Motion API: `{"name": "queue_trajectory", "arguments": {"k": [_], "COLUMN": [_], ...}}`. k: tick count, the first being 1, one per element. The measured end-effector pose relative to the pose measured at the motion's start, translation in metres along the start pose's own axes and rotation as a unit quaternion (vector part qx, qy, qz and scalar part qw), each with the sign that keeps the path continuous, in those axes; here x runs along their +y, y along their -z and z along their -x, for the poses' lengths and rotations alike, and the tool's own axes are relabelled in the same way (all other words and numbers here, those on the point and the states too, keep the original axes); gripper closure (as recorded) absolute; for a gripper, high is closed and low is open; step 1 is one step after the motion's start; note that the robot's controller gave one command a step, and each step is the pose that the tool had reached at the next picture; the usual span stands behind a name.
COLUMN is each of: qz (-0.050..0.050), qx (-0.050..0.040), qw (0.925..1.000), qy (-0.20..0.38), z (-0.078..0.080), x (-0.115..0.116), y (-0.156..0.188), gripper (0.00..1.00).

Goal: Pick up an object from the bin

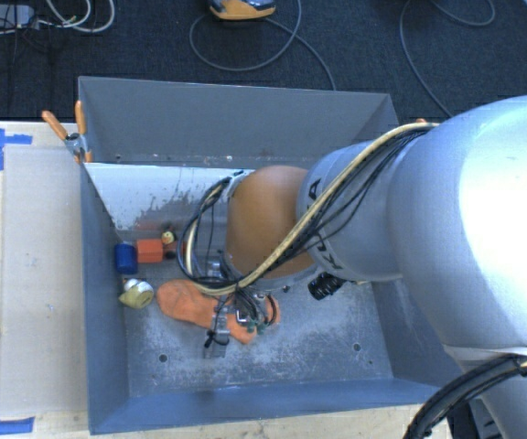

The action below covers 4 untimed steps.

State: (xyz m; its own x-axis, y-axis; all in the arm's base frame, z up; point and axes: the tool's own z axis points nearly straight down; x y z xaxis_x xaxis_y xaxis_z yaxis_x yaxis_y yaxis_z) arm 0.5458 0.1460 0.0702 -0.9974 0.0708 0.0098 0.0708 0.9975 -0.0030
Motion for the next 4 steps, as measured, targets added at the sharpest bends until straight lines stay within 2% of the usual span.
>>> {"name": "queue_trajectory", "arguments": {"k": [1, 2, 4], "qz": [0.000, 0.000, 0.000], "qx": [0.0019, 0.0001, 0.0018], "qw": [0.9928, 1.0000, 1.0000], "qy": [-0.120, -0.001, -0.001], "z": [-0.013, 0.000, -0.001], "x": [-0.007, 0.000, 0.000], "y": [-0.001, 0.000, 0.003], "gripper": [0.00, 1.00, 1.00]}}
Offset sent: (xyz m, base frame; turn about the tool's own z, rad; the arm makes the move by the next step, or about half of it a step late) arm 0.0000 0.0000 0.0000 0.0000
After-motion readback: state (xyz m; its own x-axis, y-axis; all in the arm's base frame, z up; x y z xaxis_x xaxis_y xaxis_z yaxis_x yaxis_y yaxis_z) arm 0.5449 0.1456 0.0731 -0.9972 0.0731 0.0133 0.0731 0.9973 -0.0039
